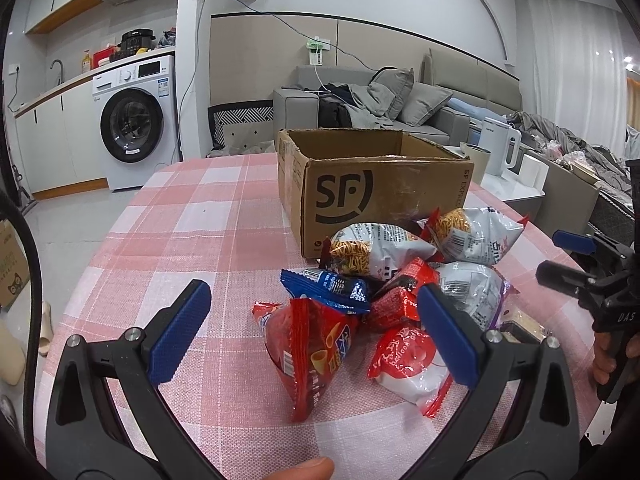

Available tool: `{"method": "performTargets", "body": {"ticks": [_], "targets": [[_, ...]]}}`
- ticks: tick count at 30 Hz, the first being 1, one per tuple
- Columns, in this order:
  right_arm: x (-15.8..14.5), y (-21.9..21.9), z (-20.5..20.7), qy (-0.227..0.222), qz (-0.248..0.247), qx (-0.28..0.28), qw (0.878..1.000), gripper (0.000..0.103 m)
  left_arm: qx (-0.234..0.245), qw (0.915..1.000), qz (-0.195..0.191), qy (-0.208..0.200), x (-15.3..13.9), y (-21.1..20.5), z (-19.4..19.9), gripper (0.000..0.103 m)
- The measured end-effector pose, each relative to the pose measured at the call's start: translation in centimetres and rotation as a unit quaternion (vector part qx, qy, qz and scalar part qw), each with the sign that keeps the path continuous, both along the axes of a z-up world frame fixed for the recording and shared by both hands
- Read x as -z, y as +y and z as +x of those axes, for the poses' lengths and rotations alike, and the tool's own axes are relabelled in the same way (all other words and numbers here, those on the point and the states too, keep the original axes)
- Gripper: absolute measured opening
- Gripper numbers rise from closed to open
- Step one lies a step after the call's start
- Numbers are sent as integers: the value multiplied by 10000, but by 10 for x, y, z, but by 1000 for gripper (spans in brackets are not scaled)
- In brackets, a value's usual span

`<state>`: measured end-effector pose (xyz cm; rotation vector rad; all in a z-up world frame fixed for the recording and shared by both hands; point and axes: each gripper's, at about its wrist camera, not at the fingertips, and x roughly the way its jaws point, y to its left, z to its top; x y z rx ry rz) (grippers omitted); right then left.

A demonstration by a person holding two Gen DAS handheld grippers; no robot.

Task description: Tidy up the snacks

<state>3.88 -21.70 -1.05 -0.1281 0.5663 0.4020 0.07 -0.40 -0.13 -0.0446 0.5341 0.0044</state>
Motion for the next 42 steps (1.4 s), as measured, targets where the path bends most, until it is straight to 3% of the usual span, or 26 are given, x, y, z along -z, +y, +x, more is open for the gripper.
{"method": "performTargets", "body": {"ticks": [10,18,27,42], "targets": [[8,5,6,544,-101,-4,9985,103,-87,9994,202,270,6,2,7,103],[17,5,-1,969,-140,-74,9952,103,-62,9981,90,603,15,7,18,102],[32,7,-7,1317,-175,-202,9909,99,92,9960,62,892,23,8,26,83],[48,14,-10,1649,-298,-353,9852,85,140,9902,75,1391,41,14,50,80]]}}
